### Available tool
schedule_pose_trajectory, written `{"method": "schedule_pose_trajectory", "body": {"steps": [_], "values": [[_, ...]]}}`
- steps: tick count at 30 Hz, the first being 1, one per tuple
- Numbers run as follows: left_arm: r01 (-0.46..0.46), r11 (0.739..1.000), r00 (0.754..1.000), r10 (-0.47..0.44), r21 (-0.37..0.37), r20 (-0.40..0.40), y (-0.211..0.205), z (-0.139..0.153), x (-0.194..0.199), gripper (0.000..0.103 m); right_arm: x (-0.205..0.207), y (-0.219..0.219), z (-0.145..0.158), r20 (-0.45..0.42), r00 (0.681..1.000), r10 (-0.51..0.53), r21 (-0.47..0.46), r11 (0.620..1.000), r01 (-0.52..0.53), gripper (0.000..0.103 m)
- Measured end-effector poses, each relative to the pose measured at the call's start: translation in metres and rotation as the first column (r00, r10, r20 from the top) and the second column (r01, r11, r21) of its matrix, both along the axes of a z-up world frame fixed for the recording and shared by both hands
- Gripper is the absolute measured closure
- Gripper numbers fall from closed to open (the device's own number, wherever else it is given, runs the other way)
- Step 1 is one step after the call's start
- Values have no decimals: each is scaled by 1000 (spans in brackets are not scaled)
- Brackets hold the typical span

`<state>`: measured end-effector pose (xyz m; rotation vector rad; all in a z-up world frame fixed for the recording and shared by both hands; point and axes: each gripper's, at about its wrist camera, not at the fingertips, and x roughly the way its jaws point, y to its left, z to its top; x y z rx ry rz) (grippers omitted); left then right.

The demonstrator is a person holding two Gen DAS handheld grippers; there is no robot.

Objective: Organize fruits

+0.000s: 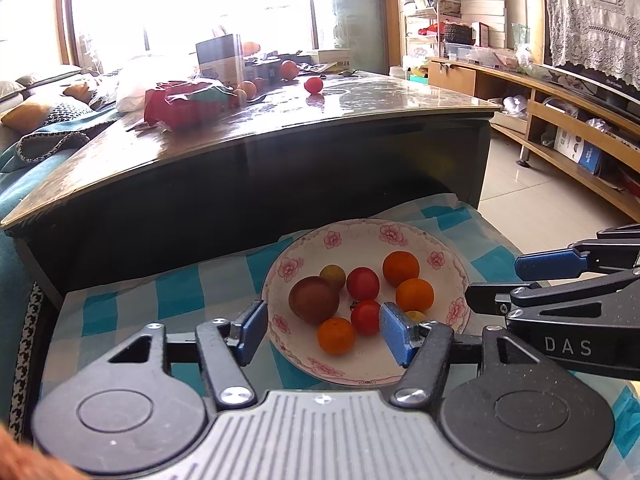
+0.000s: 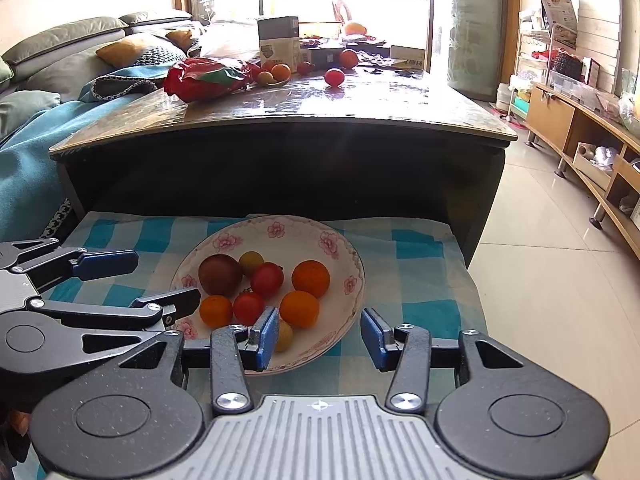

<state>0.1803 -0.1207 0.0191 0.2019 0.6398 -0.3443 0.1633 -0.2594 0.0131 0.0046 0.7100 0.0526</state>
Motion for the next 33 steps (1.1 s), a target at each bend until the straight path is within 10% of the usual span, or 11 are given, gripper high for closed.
{"method": "schedule_pose_trajectory", "body": {"steps": [33], "values": [[-107, 994, 994, 107, -27, -24, 24, 2, -62, 0, -58, 6, -1, -33, 999, -43, 58, 997, 45, 62]]}}
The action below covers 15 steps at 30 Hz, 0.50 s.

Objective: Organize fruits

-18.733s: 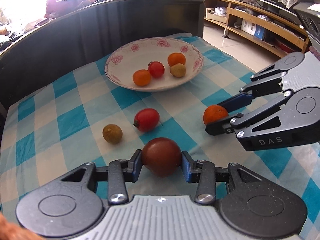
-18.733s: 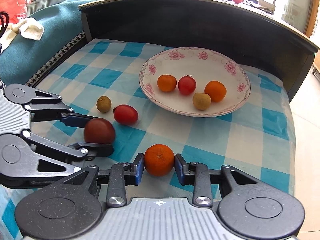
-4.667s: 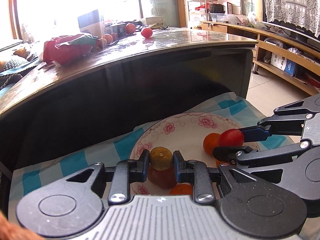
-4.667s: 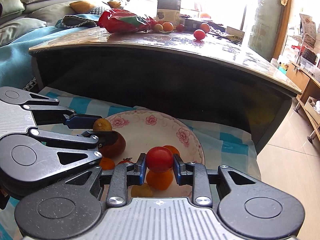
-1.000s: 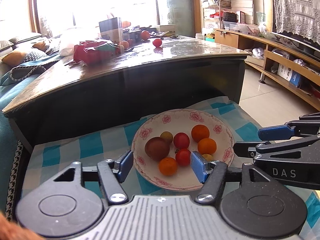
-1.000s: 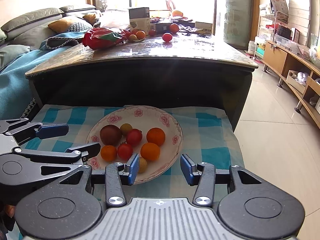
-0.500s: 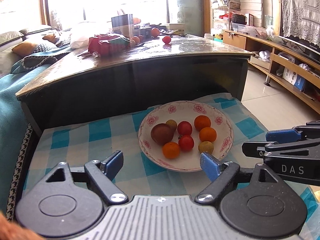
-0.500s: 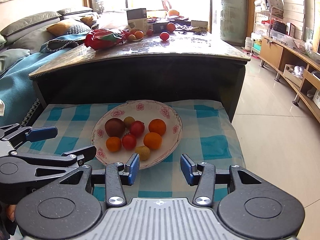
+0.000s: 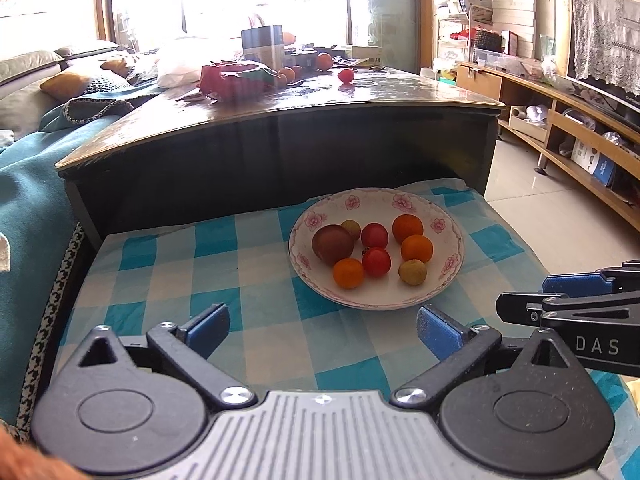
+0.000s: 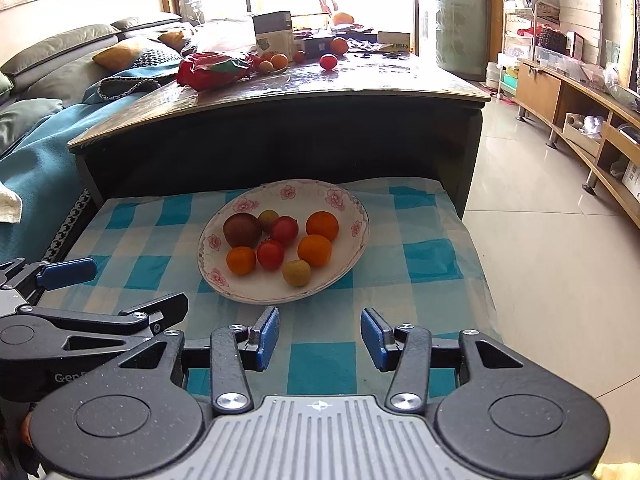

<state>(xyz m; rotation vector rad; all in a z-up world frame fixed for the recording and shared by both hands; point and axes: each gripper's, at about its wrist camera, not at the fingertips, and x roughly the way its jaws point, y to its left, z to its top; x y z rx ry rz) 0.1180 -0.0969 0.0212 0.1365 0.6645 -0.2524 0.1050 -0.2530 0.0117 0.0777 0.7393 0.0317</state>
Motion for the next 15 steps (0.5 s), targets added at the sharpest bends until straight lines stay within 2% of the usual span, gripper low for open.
{"method": "schedule_pose_trajectory", "body": {"steps": [15], "values": [[-13, 999, 1000, 12, -32, -16, 9, 3, -32, 0, -35, 1, 3, -17, 999, -35, 33, 999, 36, 62]]}}
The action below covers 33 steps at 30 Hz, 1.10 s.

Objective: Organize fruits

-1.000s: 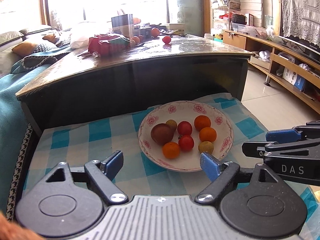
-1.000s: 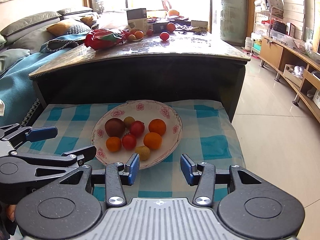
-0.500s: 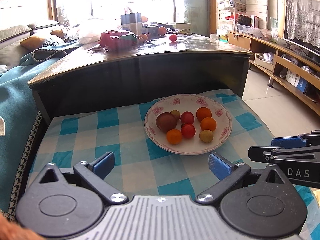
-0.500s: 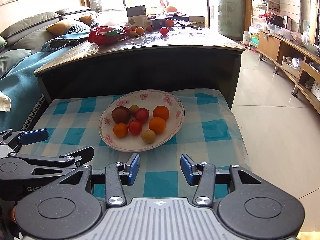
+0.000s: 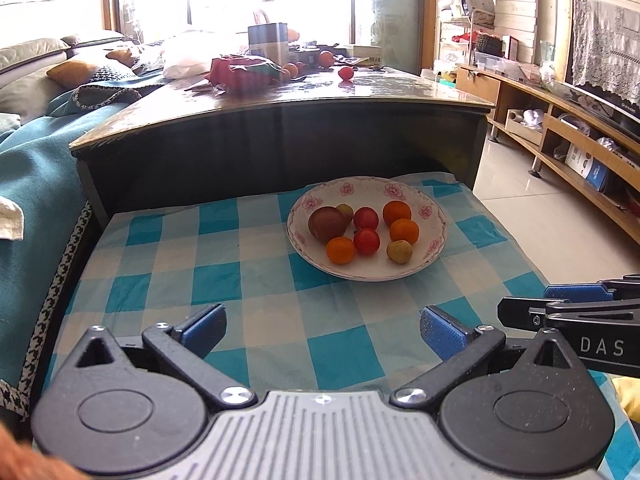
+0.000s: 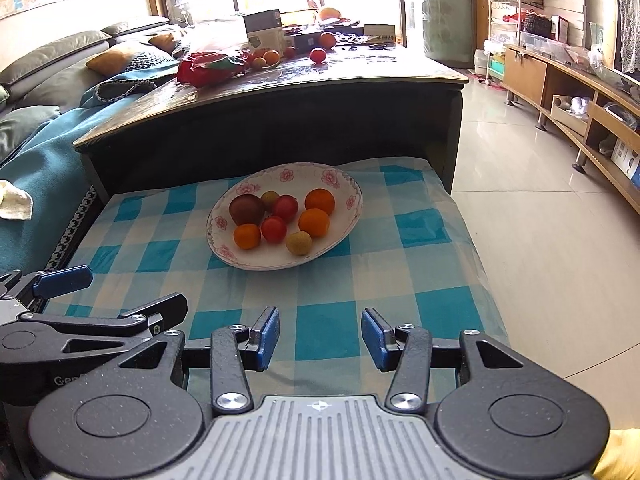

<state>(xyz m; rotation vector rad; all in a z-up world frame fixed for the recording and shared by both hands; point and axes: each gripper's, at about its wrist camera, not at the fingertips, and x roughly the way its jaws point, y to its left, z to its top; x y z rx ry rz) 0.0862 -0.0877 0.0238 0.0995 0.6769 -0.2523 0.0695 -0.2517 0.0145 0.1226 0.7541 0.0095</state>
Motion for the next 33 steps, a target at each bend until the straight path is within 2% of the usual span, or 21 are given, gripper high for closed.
{"method": "schedule_pose_trajectory", "body": {"steps": [33], "values": [[-30, 999, 999, 30, 13, -19, 21, -5, -61, 0, -55, 19, -4, -45, 999, 10, 7, 1000, -10, 62]]}}
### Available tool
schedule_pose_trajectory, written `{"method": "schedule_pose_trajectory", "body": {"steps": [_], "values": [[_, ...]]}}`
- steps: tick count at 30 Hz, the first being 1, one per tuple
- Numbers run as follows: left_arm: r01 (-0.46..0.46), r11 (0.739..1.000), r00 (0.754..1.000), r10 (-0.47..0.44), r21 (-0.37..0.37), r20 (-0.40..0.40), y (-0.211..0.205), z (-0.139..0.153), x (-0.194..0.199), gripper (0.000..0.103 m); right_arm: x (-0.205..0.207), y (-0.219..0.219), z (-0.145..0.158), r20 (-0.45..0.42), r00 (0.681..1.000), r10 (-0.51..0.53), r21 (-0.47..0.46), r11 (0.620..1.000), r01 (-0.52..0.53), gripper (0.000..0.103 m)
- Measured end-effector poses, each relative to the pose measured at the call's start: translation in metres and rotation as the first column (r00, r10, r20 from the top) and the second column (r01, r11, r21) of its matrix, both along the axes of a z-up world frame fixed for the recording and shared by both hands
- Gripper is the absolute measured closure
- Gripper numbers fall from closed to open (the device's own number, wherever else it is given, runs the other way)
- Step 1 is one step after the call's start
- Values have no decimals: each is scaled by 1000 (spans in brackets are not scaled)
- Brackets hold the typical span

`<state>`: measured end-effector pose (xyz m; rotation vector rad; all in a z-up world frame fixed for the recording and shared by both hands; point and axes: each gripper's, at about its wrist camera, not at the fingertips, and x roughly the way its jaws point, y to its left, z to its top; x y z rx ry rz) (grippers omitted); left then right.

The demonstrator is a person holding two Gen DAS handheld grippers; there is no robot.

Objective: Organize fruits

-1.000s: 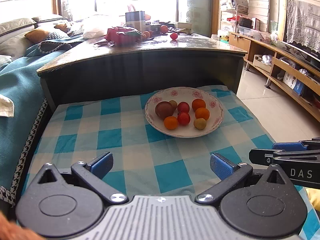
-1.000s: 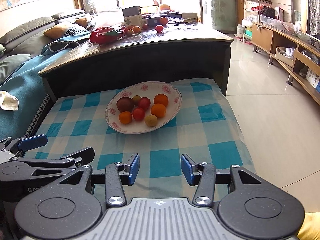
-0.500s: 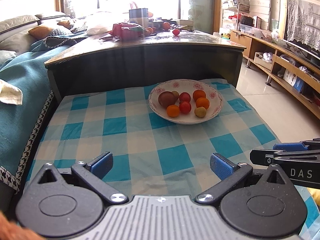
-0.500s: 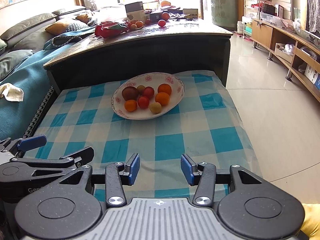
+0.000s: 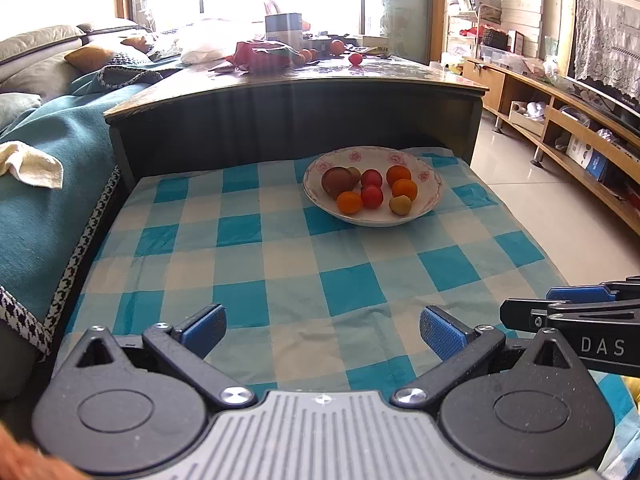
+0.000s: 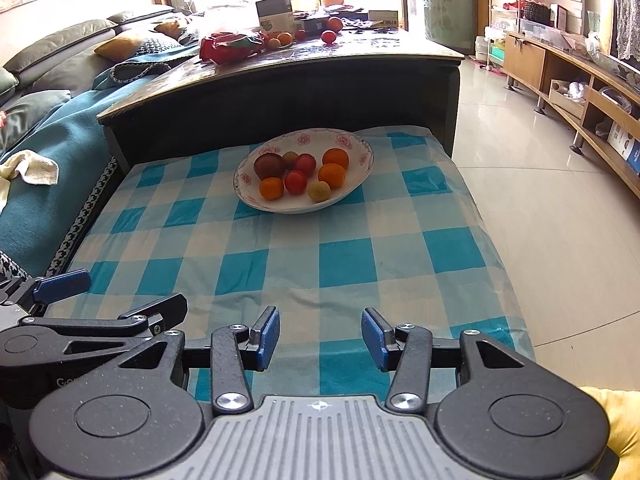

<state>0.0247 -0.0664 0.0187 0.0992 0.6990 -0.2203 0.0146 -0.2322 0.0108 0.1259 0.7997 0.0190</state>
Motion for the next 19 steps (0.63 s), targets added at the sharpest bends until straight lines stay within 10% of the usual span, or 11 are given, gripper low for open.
{"method": "schedule_pose_trajectory", "body": {"steps": [19], "values": [[-17, 998, 999, 14, 63, 52, 3, 5, -14, 0, -14, 4, 1, 11, 1000, 10, -1, 1000, -10, 56]]}}
